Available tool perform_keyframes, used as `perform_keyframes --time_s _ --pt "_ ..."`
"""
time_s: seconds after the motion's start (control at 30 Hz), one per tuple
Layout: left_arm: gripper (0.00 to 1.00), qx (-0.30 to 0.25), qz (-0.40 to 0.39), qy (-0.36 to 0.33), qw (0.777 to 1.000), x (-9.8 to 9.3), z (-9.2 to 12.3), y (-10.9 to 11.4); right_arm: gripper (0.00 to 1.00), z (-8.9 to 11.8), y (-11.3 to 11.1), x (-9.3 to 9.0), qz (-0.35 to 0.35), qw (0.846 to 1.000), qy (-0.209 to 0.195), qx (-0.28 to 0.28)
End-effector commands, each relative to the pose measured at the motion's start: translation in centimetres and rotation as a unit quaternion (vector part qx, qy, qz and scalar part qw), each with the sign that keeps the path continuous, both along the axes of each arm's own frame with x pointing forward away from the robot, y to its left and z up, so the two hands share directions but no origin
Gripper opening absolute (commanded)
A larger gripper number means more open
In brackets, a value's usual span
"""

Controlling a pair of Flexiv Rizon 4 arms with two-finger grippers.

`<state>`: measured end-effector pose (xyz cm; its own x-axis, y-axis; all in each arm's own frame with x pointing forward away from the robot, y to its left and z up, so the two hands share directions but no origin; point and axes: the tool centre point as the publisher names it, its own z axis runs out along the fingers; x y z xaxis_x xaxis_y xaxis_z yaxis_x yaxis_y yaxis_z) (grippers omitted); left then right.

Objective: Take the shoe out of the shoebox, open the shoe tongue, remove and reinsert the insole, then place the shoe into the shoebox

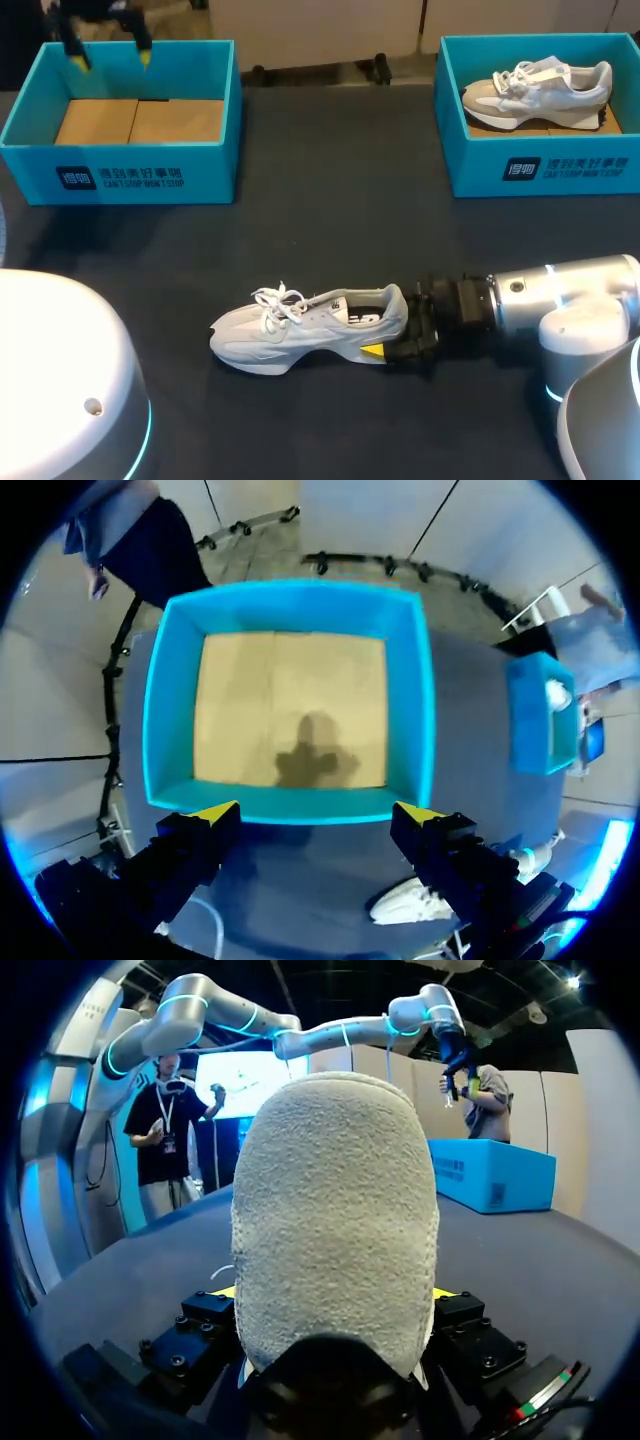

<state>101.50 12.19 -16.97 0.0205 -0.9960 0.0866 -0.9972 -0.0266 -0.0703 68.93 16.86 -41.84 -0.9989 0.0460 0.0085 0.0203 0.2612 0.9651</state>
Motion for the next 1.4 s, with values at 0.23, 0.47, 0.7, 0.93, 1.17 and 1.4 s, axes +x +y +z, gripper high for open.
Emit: perform_keyframes --time_s 0.23,0.47,0.7,0.93,1.17,1.4 --pt "1.00 -0.004 -0.035 -0.017 0.999 -7.4 2.4 -4.0 0.00 0.0 0.1 0.1 0.000 1.000 0.000 -0.002" --pt "1.00 -0.009 -0.011 0.017 1.000 -12.5 1.6 -6.9 0.00 0.0 0.1 0.1 0.000 1.000 0.000 -0.002" --pt "1.00 -0.011 0.002 0.052 0.999 -14.2 1.3 -8.1 0.00 0.0 0.1 0.1 0.000 1.000 0.000 -0.002" --pt "1.00 -0.011 0.002 0.052 0.999 -14.2 1.3 -8.1 0.00 0.0 0.1 0.1 0.000 1.000 0.000 -0.002" --pt "1.00 -0.001 0.003 0.046 0.999 -17.3 0.7 -9.5 0.00 0.0 0.1 0.1 0.000 1.000 0.000 -0.002" --pt "1.00 0.017 -0.025 0.045 0.999 -23.1 -1.0 -12.0 0.00 0.0 0.1 0.1 0.000 1.000 0.000 -0.002"
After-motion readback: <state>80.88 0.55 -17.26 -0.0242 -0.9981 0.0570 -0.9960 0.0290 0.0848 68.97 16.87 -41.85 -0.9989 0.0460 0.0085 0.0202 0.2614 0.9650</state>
